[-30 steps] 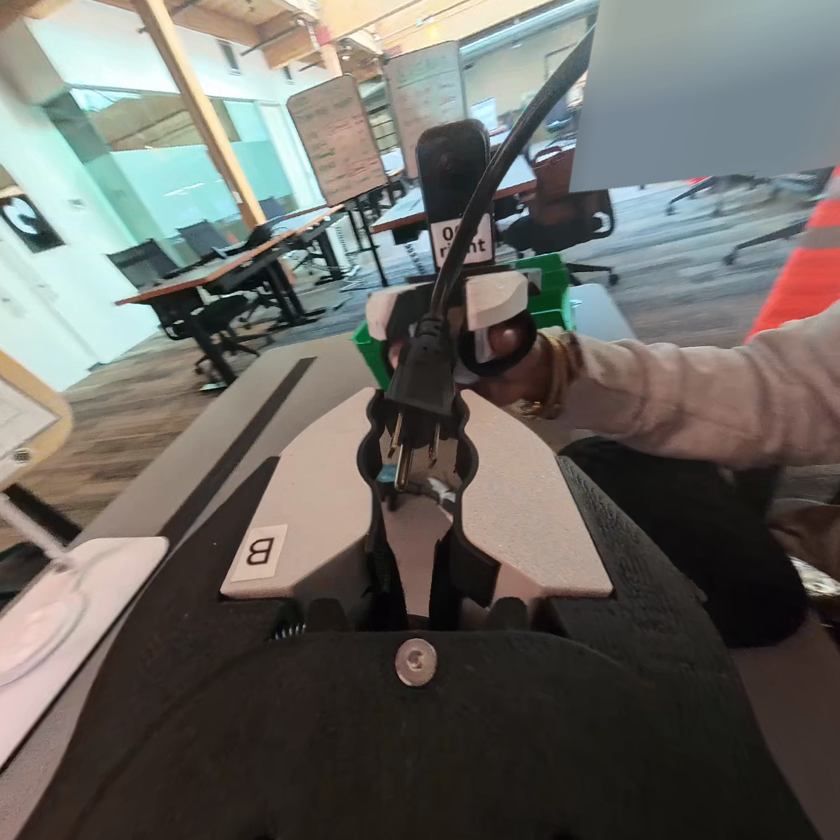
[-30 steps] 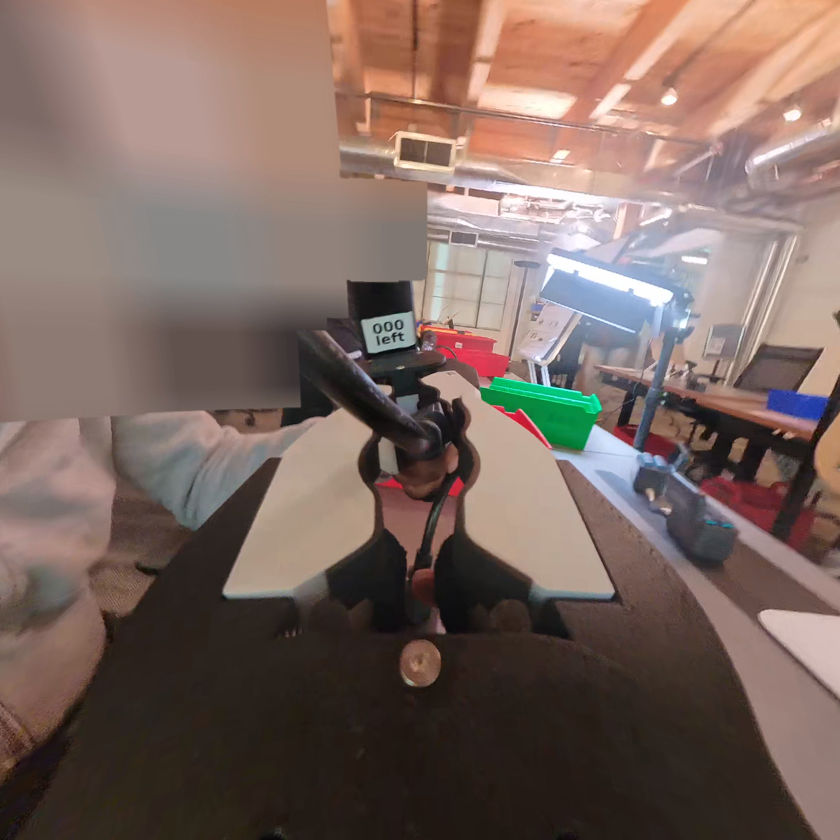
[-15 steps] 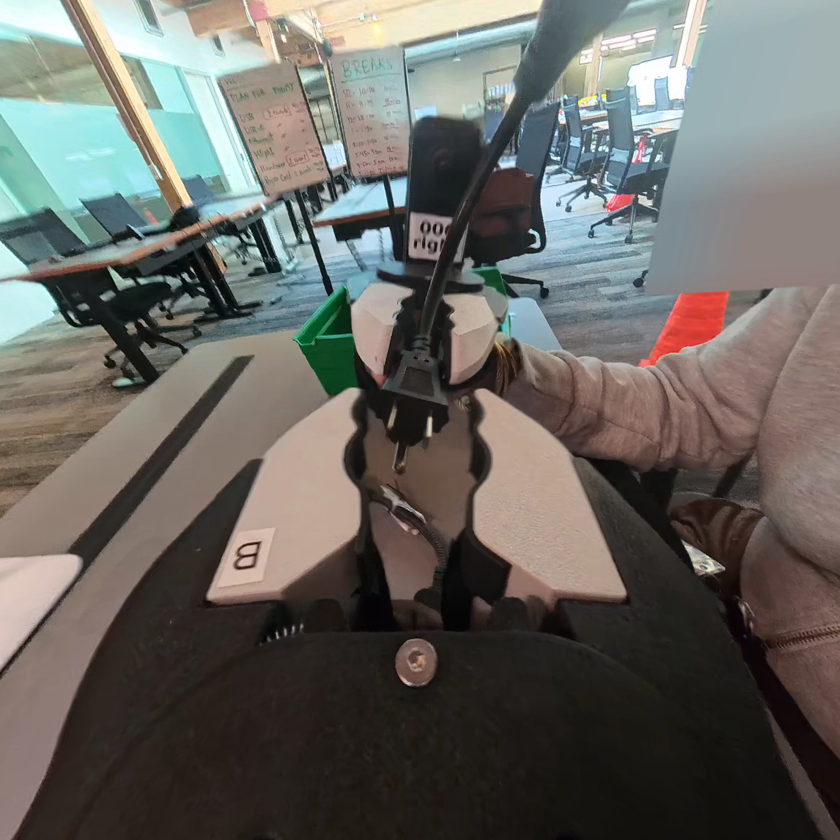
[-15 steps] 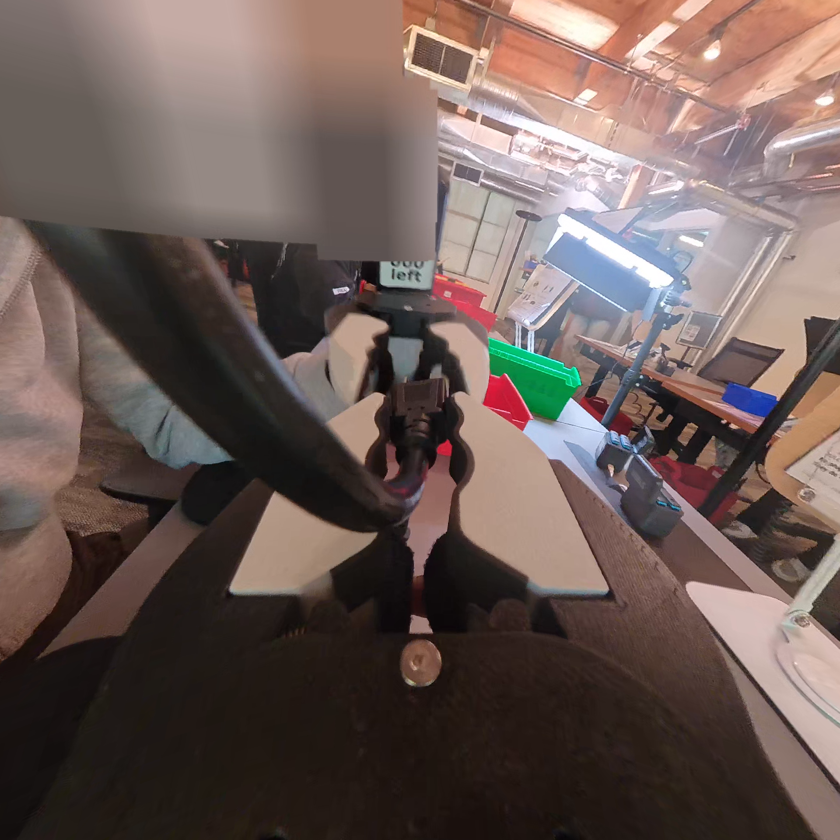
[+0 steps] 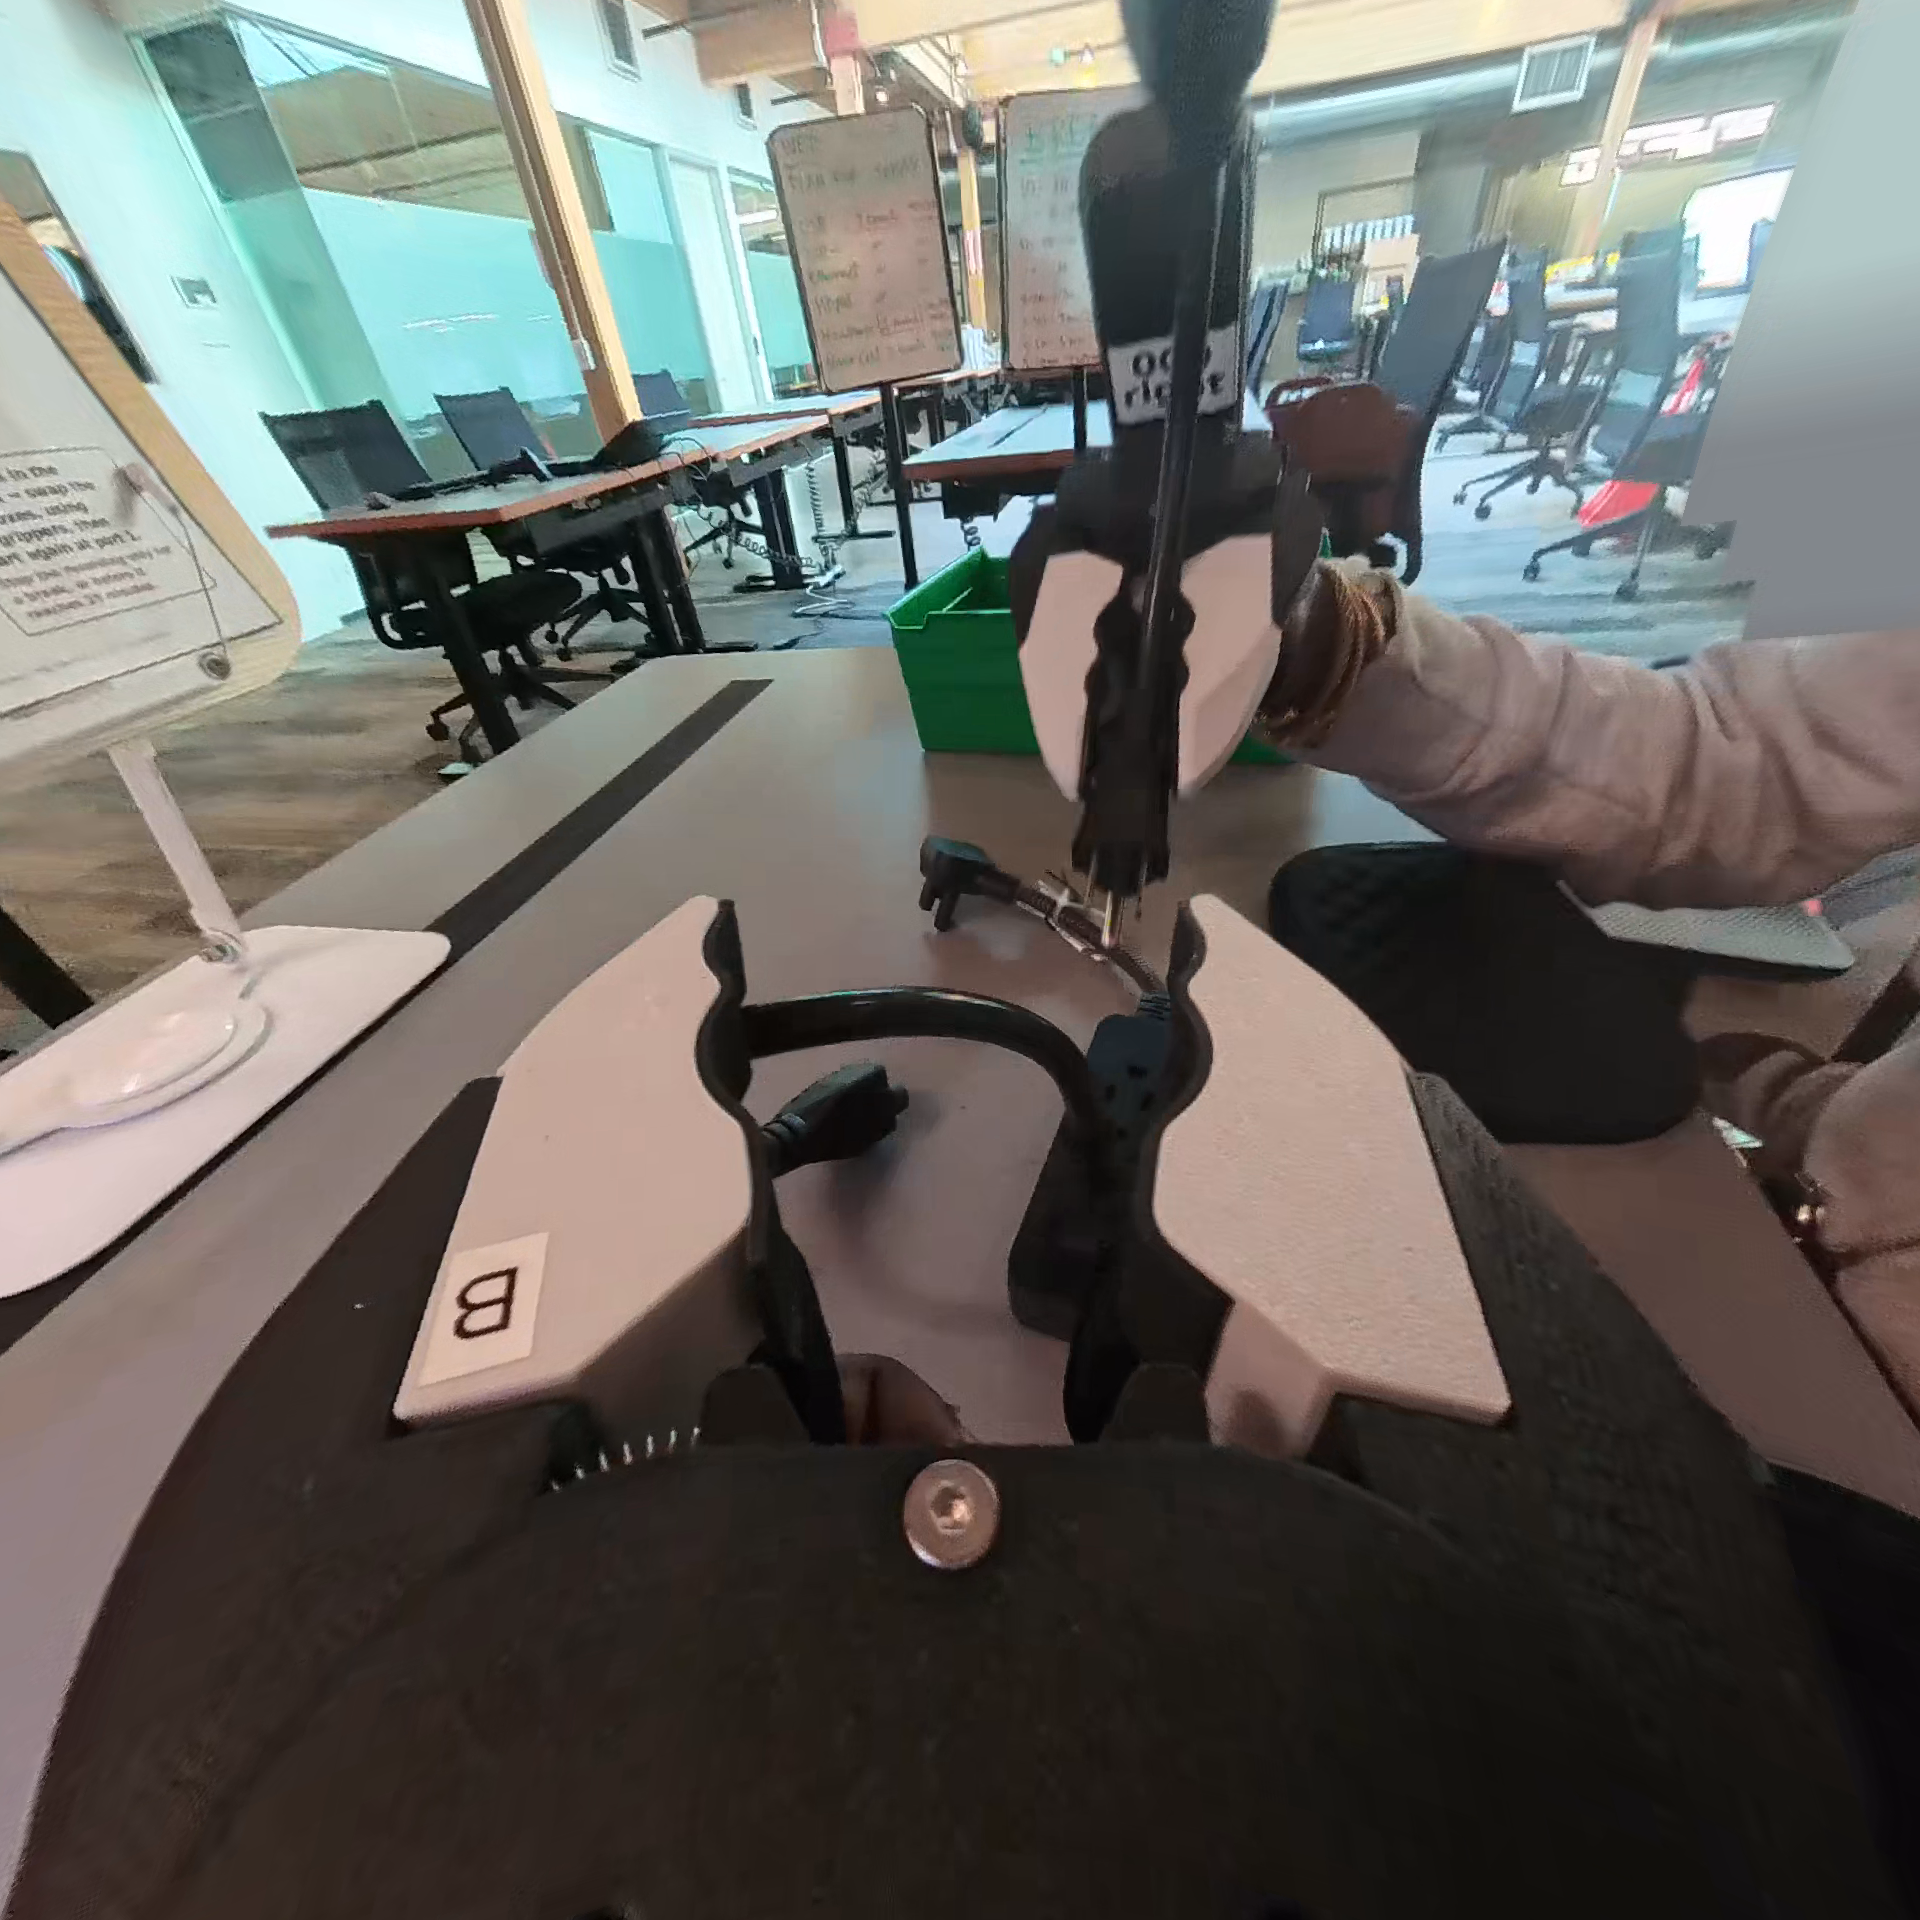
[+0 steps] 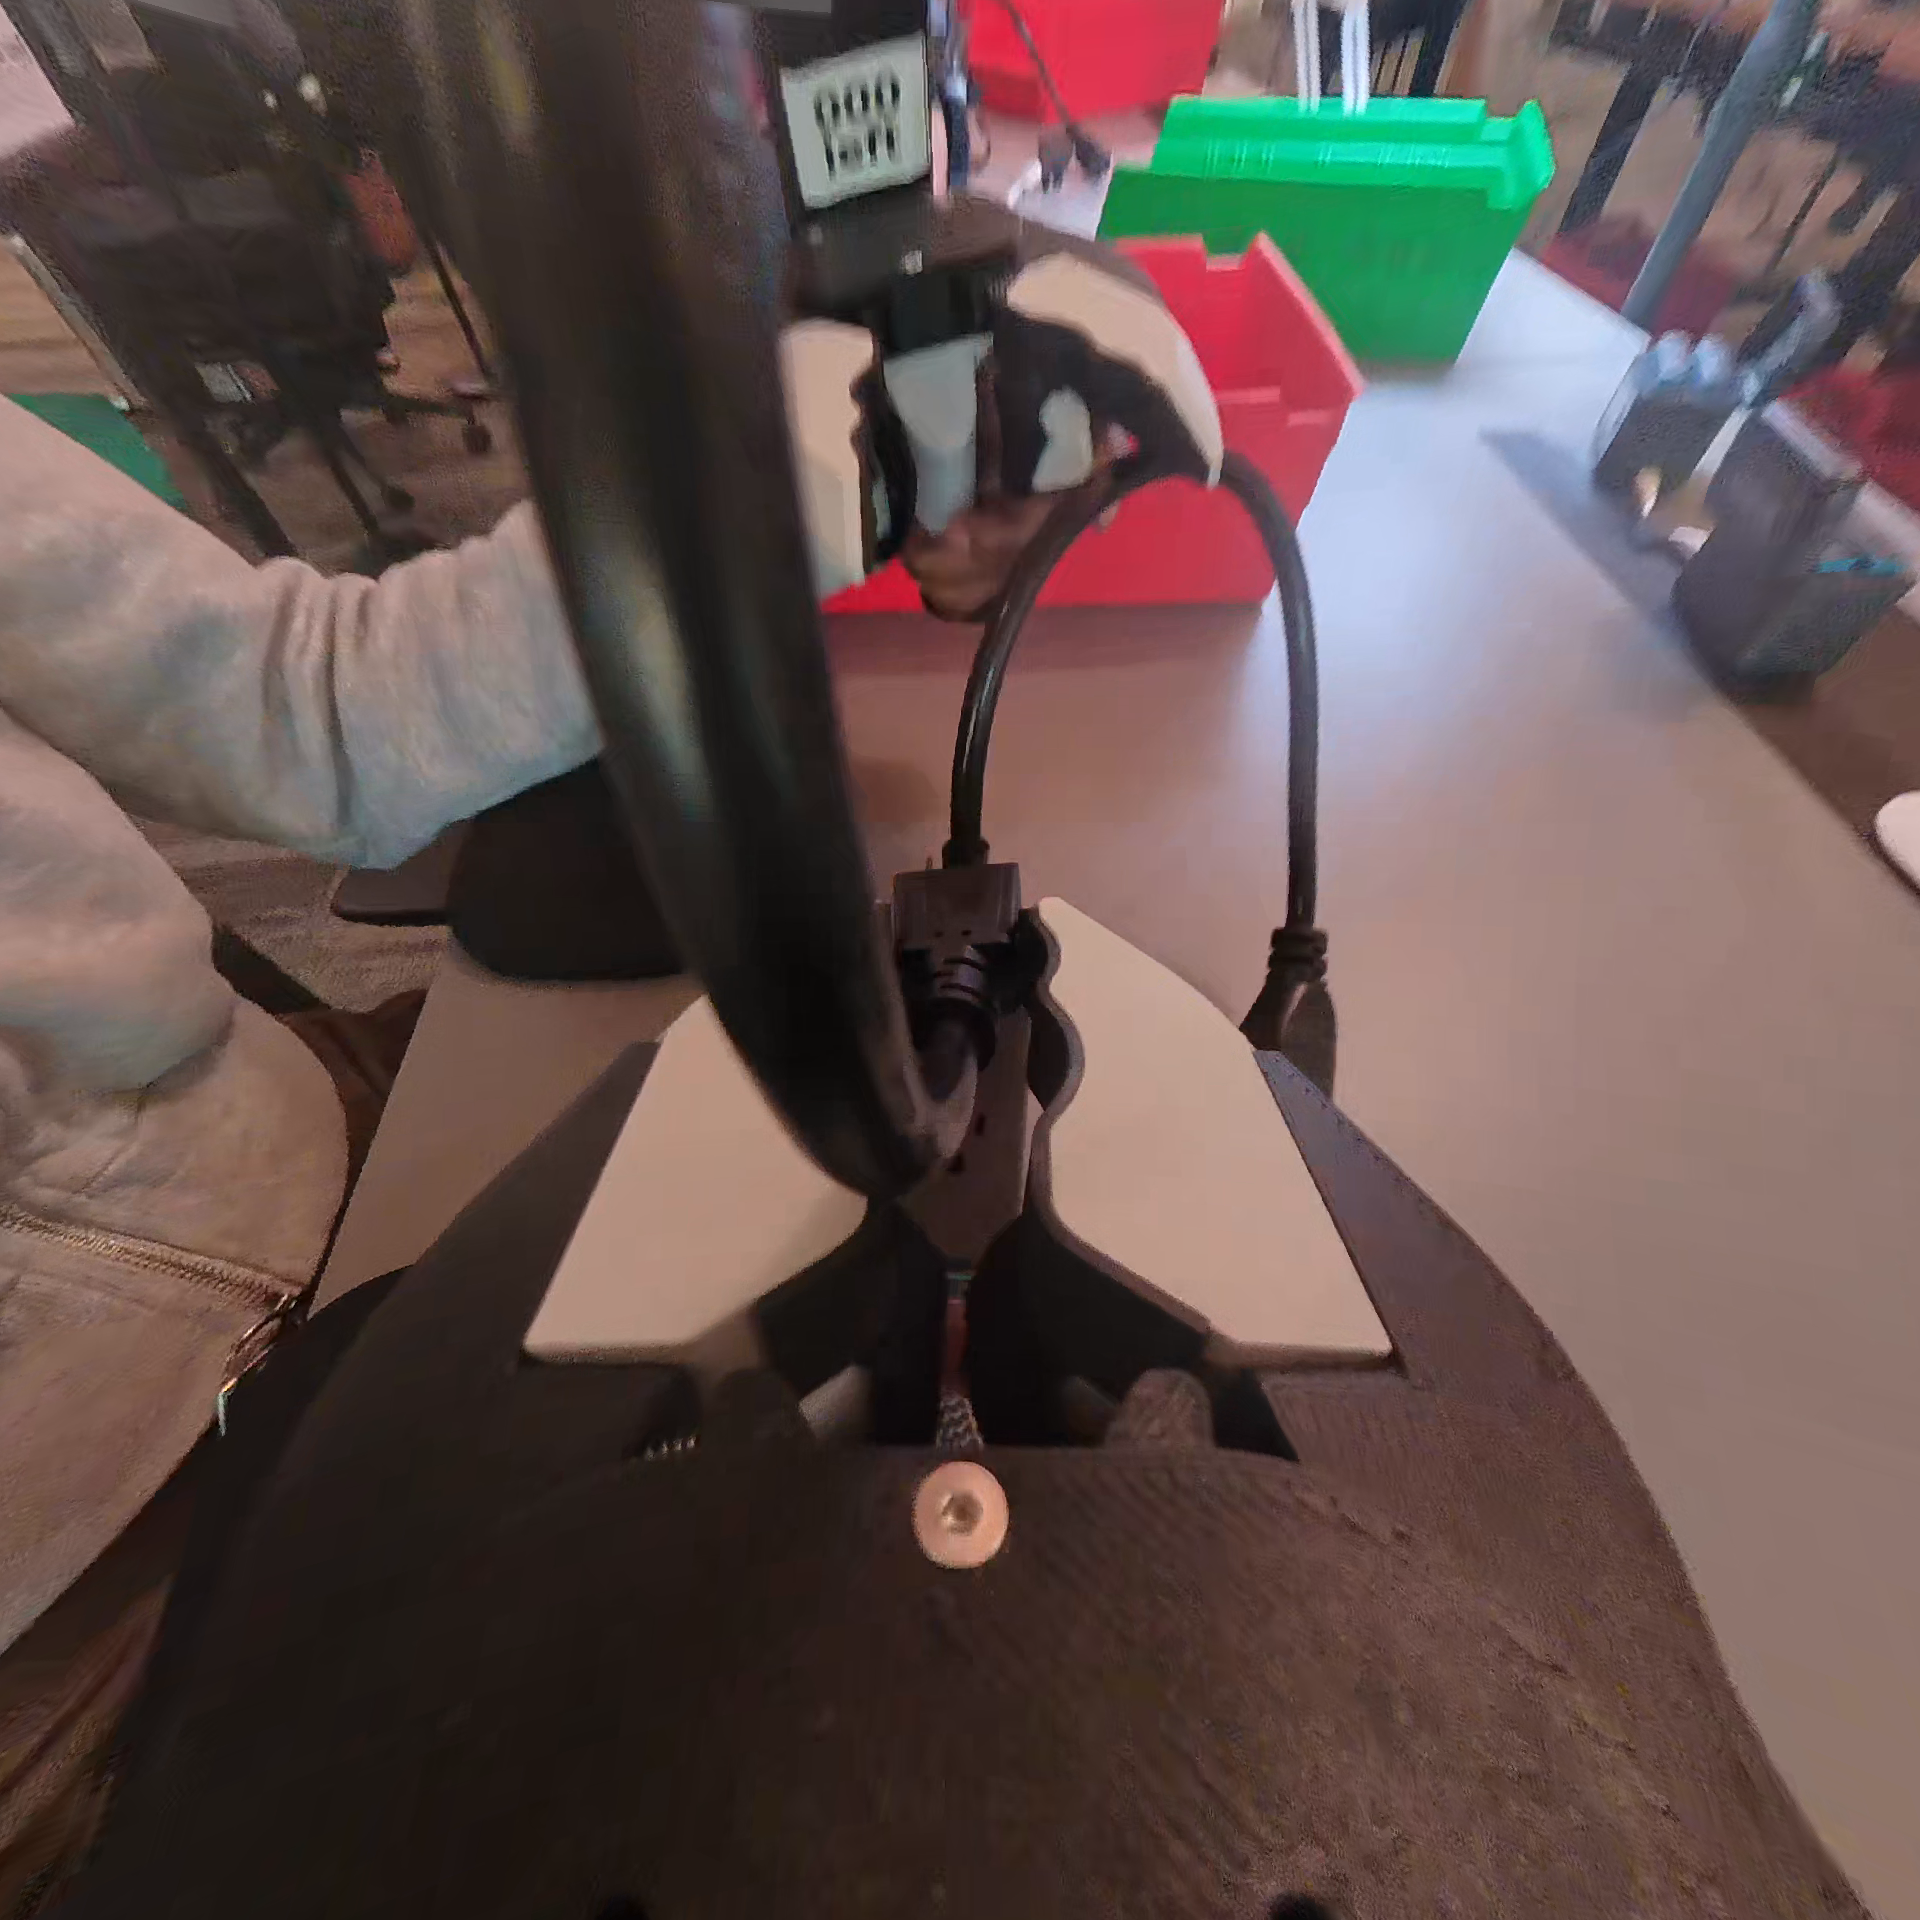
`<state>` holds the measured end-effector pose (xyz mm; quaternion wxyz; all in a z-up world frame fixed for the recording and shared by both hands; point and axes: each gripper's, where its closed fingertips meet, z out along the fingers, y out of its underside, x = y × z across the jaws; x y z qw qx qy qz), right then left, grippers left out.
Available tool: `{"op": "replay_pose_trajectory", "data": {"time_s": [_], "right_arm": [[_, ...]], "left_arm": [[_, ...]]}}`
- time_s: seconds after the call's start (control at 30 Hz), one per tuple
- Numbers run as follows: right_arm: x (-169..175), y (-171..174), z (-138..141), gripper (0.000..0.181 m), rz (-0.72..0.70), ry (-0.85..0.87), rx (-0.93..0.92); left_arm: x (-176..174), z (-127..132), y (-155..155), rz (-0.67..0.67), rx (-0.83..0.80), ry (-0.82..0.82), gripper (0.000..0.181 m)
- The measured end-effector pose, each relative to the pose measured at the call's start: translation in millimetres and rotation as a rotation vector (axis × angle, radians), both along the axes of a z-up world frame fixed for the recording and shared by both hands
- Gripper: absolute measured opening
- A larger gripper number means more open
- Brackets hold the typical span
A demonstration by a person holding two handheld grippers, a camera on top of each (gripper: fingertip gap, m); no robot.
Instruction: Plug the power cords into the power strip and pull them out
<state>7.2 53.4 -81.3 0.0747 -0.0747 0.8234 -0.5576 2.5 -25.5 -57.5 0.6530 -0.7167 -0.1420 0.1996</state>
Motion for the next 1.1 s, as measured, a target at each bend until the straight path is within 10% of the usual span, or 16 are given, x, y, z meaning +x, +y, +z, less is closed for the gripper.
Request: {"op": "replay_pose_trajectory", "data": {"time_s": [0.53,1.1], "right_arm": [[9,-24,-64,0.024,0.016,-0.020,0.422],[10,-12,-70,0.024,-0.045,0.069,0.724]], "left_arm": [[6,-4,-8,-0.024,0.015,-0.079,0.068],[8,-10,-13,-0.005,-0.048,-0.079,0.062]]}}
